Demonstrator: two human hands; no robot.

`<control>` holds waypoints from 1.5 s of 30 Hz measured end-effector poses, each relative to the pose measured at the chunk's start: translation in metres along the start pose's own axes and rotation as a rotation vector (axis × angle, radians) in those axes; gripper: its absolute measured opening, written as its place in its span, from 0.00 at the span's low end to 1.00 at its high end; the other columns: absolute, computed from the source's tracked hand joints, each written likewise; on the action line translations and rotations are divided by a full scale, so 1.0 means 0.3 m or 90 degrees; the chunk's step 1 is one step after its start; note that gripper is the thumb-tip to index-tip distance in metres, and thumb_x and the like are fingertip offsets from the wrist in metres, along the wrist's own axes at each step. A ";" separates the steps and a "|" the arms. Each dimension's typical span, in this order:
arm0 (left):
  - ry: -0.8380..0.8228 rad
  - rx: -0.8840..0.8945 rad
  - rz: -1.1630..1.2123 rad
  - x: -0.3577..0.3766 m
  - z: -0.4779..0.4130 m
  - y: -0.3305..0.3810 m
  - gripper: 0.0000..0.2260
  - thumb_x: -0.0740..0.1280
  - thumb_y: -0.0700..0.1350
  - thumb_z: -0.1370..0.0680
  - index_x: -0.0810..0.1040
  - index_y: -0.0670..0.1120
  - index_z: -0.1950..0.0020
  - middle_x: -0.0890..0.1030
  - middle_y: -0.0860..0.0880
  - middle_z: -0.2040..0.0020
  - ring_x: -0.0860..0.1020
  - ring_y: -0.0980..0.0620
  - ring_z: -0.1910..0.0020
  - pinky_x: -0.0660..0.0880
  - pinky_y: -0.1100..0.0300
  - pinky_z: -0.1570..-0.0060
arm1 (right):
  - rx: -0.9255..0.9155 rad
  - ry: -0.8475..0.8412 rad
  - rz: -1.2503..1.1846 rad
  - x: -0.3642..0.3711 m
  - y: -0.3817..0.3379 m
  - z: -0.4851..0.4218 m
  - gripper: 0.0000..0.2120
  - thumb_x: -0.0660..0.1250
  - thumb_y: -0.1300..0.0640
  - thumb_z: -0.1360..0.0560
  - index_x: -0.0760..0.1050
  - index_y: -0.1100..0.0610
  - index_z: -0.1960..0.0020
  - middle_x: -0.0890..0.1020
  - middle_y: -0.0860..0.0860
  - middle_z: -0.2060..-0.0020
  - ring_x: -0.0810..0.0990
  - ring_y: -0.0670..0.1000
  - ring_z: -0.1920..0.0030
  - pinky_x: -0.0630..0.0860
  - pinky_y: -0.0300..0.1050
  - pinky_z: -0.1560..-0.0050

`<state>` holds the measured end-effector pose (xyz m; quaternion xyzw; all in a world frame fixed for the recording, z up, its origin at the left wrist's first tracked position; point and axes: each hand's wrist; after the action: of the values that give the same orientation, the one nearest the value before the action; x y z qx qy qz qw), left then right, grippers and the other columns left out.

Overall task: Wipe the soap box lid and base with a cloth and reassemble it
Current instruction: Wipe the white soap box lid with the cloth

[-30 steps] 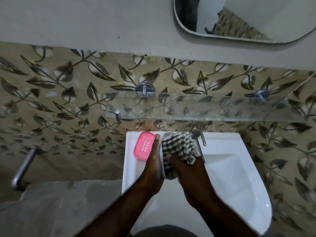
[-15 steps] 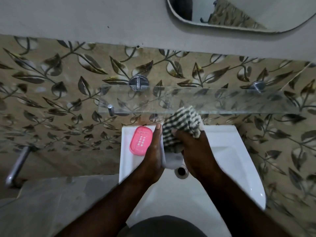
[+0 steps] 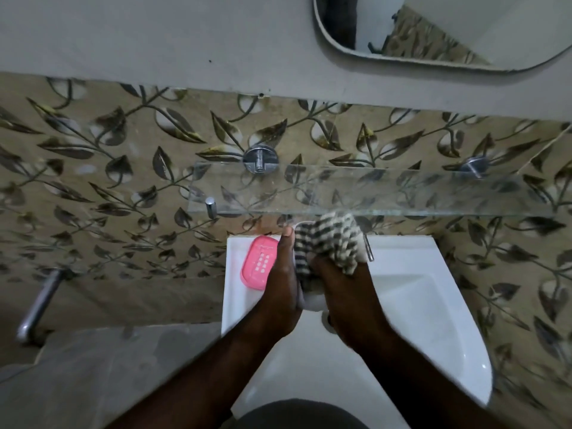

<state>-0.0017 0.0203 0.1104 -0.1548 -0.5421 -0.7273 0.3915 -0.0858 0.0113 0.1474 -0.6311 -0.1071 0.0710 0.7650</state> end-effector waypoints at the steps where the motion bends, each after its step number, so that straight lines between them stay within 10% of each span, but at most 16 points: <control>1: 0.009 -0.006 -0.012 -0.018 -0.012 0.010 0.27 0.53 0.62 0.20 0.88 0.52 0.61 0.87 0.51 0.60 0.85 0.56 0.61 0.81 0.62 0.63 | 0.003 -0.026 0.038 -0.004 0.015 0.023 0.12 0.66 0.69 0.24 0.79 0.55 0.47 0.85 0.51 0.54 0.85 0.45 0.54 0.82 0.41 0.55; 4: 0.043 -0.050 -0.020 -0.063 -0.036 0.028 0.33 0.57 0.72 0.28 0.80 0.49 0.38 0.84 0.45 0.44 0.83 0.46 0.46 0.80 0.50 0.48 | 0.060 -0.099 0.062 -0.025 0.025 0.047 0.13 0.65 0.71 0.24 0.77 0.57 0.44 0.84 0.50 0.56 0.84 0.41 0.61 0.76 0.30 0.67; 10: 0.010 0.005 0.024 -0.008 0.020 -0.019 0.22 0.53 0.58 0.19 0.80 0.47 0.42 0.86 0.47 0.52 0.85 0.50 0.54 0.82 0.58 0.59 | 0.060 0.004 -0.094 0.013 -0.005 -0.040 0.10 0.65 0.70 0.25 0.79 0.64 0.45 0.86 0.60 0.53 0.85 0.59 0.51 0.82 0.53 0.51; 16: 0.036 -0.007 -0.043 -0.042 -0.026 0.044 0.30 0.54 0.66 0.24 0.80 0.44 0.39 0.84 0.42 0.43 0.83 0.45 0.46 0.81 0.54 0.54 | 0.041 -0.081 0.003 -0.010 0.021 0.044 0.14 0.67 0.70 0.25 0.79 0.51 0.50 0.85 0.44 0.60 0.84 0.40 0.59 0.77 0.31 0.64; 24: 0.036 0.017 -0.044 0.023 -0.033 0.007 0.23 0.55 0.61 0.21 0.79 0.46 0.45 0.86 0.48 0.57 0.84 0.50 0.60 0.80 0.59 0.63 | 0.005 0.039 -0.100 0.004 -0.014 -0.056 0.12 0.64 0.73 0.26 0.78 0.66 0.44 0.85 0.59 0.55 0.85 0.53 0.57 0.82 0.46 0.58; 32: 0.107 -0.016 -0.091 0.004 -0.012 -0.012 0.36 0.62 0.71 0.36 0.80 0.46 0.40 0.85 0.44 0.48 0.83 0.42 0.50 0.82 0.48 0.57 | 0.043 -0.052 -0.127 -0.057 0.020 -0.023 0.14 0.63 0.74 0.26 0.79 0.59 0.50 0.86 0.55 0.56 0.85 0.54 0.54 0.81 0.45 0.58; 35: 0.088 0.054 -0.093 0.005 -0.007 -0.043 0.29 0.64 0.66 0.33 0.81 0.47 0.43 0.85 0.45 0.48 0.84 0.46 0.48 0.79 0.53 0.51 | 0.031 -0.052 -0.216 -0.041 0.011 -0.045 0.13 0.62 0.74 0.25 0.80 0.60 0.52 0.86 0.55 0.58 0.85 0.54 0.57 0.82 0.45 0.59; 38: 0.079 0.068 -0.081 -0.011 -0.009 -0.025 0.21 0.59 0.62 0.23 0.86 0.50 0.59 0.87 0.46 0.55 0.85 0.51 0.60 0.81 0.58 0.65 | 0.018 -0.077 -0.147 -0.048 0.065 -0.017 0.12 0.68 0.71 0.29 0.81 0.58 0.50 0.86 0.56 0.54 0.85 0.56 0.52 0.81 0.47 0.56; 45: 0.080 0.043 -0.076 -0.037 -0.005 -0.001 0.26 0.54 0.63 0.21 0.83 0.46 0.47 0.87 0.46 0.55 0.85 0.47 0.55 0.81 0.52 0.55 | 0.187 -0.346 -0.354 -0.149 0.021 0.011 0.37 0.79 0.54 0.37 0.71 0.67 0.34 0.79 0.64 0.40 0.79 0.61 0.40 0.78 0.54 0.43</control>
<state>0.0055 0.0235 0.1023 -0.0635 -0.5488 -0.7390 0.3857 -0.1297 0.0048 0.1385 -0.4203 -0.4604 0.0403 0.7809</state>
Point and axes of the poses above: each hand's wrist, its own z-axis away from the middle knuckle, its own x-axis out of the palm, y = z × x
